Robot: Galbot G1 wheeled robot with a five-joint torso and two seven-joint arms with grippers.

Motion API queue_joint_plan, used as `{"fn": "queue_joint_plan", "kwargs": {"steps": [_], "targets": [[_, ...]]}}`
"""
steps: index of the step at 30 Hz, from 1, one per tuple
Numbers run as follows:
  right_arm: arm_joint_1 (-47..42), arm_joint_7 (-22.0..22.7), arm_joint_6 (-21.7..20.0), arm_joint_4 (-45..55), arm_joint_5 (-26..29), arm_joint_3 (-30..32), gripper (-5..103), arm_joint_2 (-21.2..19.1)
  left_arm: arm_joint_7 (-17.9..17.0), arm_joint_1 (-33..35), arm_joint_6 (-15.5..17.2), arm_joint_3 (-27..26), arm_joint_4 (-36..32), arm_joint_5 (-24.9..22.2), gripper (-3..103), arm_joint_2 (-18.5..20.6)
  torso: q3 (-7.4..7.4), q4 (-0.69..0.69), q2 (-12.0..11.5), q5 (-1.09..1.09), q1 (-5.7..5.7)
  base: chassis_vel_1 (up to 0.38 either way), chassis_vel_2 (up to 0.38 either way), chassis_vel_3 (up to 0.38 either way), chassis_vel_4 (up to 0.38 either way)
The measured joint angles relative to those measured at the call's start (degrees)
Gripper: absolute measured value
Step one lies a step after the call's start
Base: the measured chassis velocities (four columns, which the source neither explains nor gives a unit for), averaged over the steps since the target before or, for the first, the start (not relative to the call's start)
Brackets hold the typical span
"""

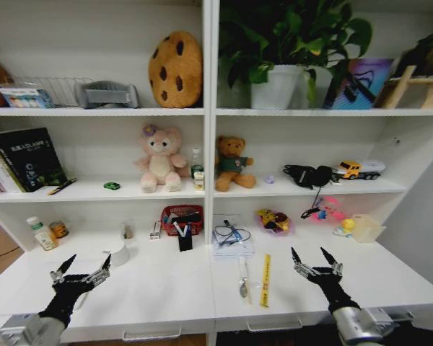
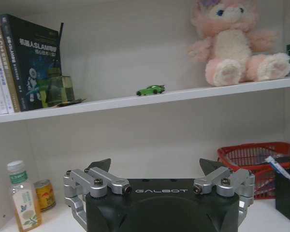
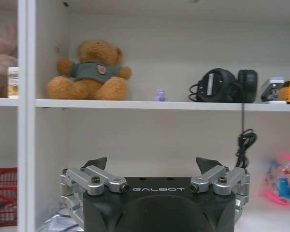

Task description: Organize the objects on the table.

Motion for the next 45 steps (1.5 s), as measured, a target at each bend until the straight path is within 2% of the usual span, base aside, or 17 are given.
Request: {"fn": "queue_joint_plan", "kwargs": {"steps": [4,8,9,12,13,15,19,20,24,27,28,29,30,33,35,42,45], "targets": [[0.01,0.00,0.00,0.00,0.00,0.00,100,0.00,-0.01,0.00,0.00,0.00,0.01,0.00,100,0.00,0.00,-0.02,-0.01,-0.10,0.01,0.326,0.331,-0.328,-0.346],[0.01,-0.01,0.01,0.00,0.00,-0.01,100,0.00,-0.01,0.00,0.00,0.00,0.00,0.00,100,0.00,0.01,0.03,-0.01,0.02,0.01,0.366,0.386,-0.378,-0.358],[0.00,-0.01,0.01,0.00,0.00,-0.01,100,0.00,-0.01,0.00,0.00,0.00,0.02,0.00,100,0.00,0.01,0.00,-0.01,-0.13,0.02,0.342,0.361,-0.376,-0.360],[0.02,-0.01,0.01,-0.01,0.00,-0.01,100,0.00,-0.01,0.00,0.00,-0.01,0.00,0.00,100,0.00,0.01,0.04,-0.01,0.06,0.01,0.393,0.370,-0.377,-0.364],[0.01,-0.01,0.02,0.00,0.00,0.00,100,0.00,-0.01,0.00,0.00,0.00,0.01,0.00,100,0.00,0.01,-0.01,0.00,-0.11,0.02,0.334,0.356,-0.332,-0.298],[0.00,-0.01,0.02,0.00,-0.01,0.00,100,0.00,-0.01,0.00,0.00,0.00,0.02,0.00,100,0.00,0.00,0.01,0.00,-0.15,0.01,0.338,0.342,-0.332,-0.298],[0.02,-0.01,0.02,-0.02,0.00,0.00,100,0.00,-0.01,0.01,-0.02,-0.02,-0.04,0.00,100,0.00,0.02,0.03,-0.01,0.09,0.01,0.356,0.356,-0.353,-0.363],[0.01,0.00,0.02,-0.01,-0.01,0.02,100,0.00,-0.01,0.00,-0.01,-0.01,0.01,0.00,100,0.00,0.01,-0.01,0.00,-0.15,0.02,0.331,0.336,-0.305,-0.331],[0.02,-0.01,0.02,-0.02,0.00,0.01,100,0.00,-0.01,0.01,-0.01,-0.01,-0.02,0.00,100,0.00,0.02,0.03,-0.01,0.09,0.02,0.354,0.363,-0.344,-0.366],[0.01,-0.01,0.02,0.00,-0.01,0.01,100,0.00,-0.01,0.00,-0.01,-0.01,0.01,0.00,100,0.00,0.00,0.00,0.00,-0.15,0.01,0.343,0.331,-0.335,-0.335],[0.01,-0.01,0.02,-0.01,0.00,0.01,100,0.00,-0.01,0.00,-0.01,0.00,0.00,0.00,100,0.00,0.01,0.00,0.00,0.02,0.01,0.350,0.329,-0.320,-0.332],[0.02,-0.02,0.01,-0.01,0.00,-0.01,100,0.00,-0.02,0.00,-0.01,-0.02,0.00,0.00,100,0.01,0.01,0.02,-0.01,0.02,0.02,0.283,0.296,-0.320,-0.218],[0.01,-0.01,0.02,0.00,-0.01,0.00,100,0.00,-0.02,0.00,-0.01,-0.01,0.02,0.00,100,0.01,0.00,-0.02,0.00,-0.16,0.02,0.283,0.170,-0.202,-0.218],[0.00,-0.01,0.02,0.01,-0.01,0.00,100,0.00,-0.02,0.00,-0.01,-0.01,0.02,0.00,100,0.01,0.00,-0.05,0.00,-0.17,0.01,0.205,0.170,-0.202,-0.192],[0.02,-0.02,0.02,0.00,-0.01,-0.01,100,0.00,-0.04,0.00,-0.01,-0.02,0.01,0.00,100,0.01,0.00,0.09,0.00,-0.02,0.00,0.158,0.051,-0.079,-0.083],[0.01,0.00,0.02,-0.01,-0.01,0.00,100,-0.01,0.00,0.00,-0.01,0.02,0.01,0.00,100,0.00,0.01,-0.04,-0.02,-0.01,0.02,-0.032,-0.008,0.035,0.001],[0.01,0.00,0.02,0.00,-0.01,0.01,100,-0.01,0.00,0.00,-0.01,0.02,0.01,0.00,100,0.00,0.01,-0.01,-0.01,-0.04,0.02,-0.123,-0.080,0.060,0.049]]}}
